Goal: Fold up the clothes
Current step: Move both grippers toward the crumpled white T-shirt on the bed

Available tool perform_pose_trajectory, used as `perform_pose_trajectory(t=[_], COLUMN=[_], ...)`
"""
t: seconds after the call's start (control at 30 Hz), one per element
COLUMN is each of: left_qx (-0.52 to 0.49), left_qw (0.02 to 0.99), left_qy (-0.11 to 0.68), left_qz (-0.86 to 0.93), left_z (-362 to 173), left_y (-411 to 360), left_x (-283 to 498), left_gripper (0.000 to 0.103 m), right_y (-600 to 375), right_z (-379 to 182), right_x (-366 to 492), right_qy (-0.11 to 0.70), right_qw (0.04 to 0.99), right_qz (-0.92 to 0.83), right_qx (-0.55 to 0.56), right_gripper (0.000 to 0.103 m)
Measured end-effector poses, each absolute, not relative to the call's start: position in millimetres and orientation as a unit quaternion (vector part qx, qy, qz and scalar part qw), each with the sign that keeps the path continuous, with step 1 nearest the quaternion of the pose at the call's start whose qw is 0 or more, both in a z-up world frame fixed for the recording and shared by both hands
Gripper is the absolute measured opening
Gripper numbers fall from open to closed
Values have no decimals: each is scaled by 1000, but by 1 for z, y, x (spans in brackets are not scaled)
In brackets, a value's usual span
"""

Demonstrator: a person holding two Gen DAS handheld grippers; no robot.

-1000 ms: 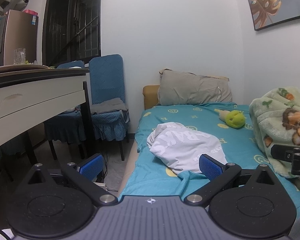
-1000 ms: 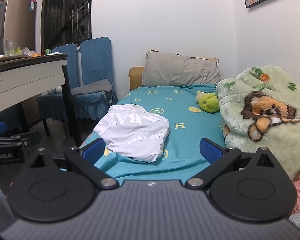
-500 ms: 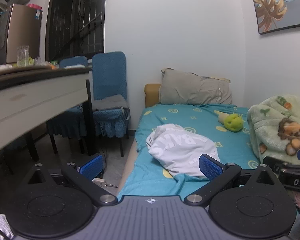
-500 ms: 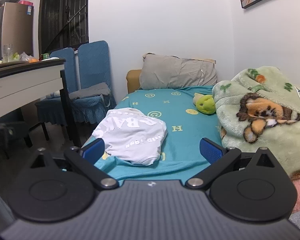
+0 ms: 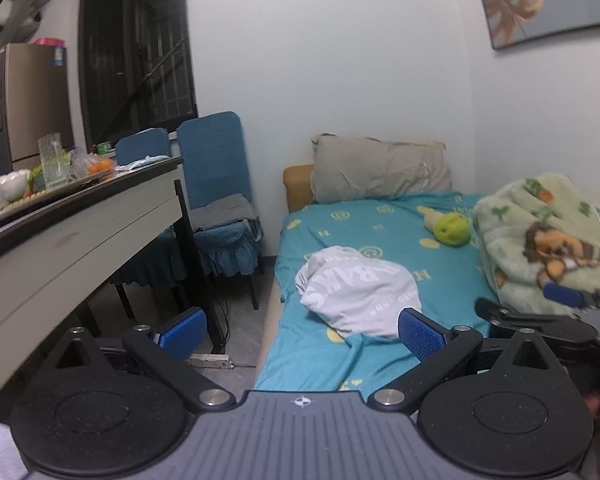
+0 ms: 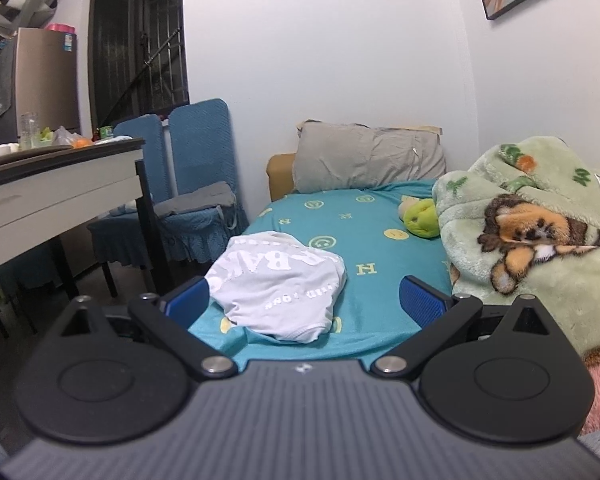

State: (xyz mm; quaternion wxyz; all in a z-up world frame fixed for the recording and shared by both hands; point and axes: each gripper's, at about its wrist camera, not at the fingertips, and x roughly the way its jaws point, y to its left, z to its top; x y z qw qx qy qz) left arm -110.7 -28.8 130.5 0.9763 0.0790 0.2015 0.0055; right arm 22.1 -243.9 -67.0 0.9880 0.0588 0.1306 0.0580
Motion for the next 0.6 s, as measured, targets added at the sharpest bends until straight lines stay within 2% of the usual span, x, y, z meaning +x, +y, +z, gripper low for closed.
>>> perform_pose_trajectory(t=[0.3, 0.6], left_qx=[43, 9], left_qw=[981, 980], left_qy=[192, 199], left_qz=[1, -8], left_z=[187, 194], left_y=[-29, -34], left_x=[-133, -126], left_gripper=[103, 103], right_y=[-257, -269], right_z=[-68, -33], right_x=[20, 10], right_qy=[134, 108], right_qw=[986, 987], right_qz=[53, 17], right_qx=[84, 121], right_gripper=[103, 103])
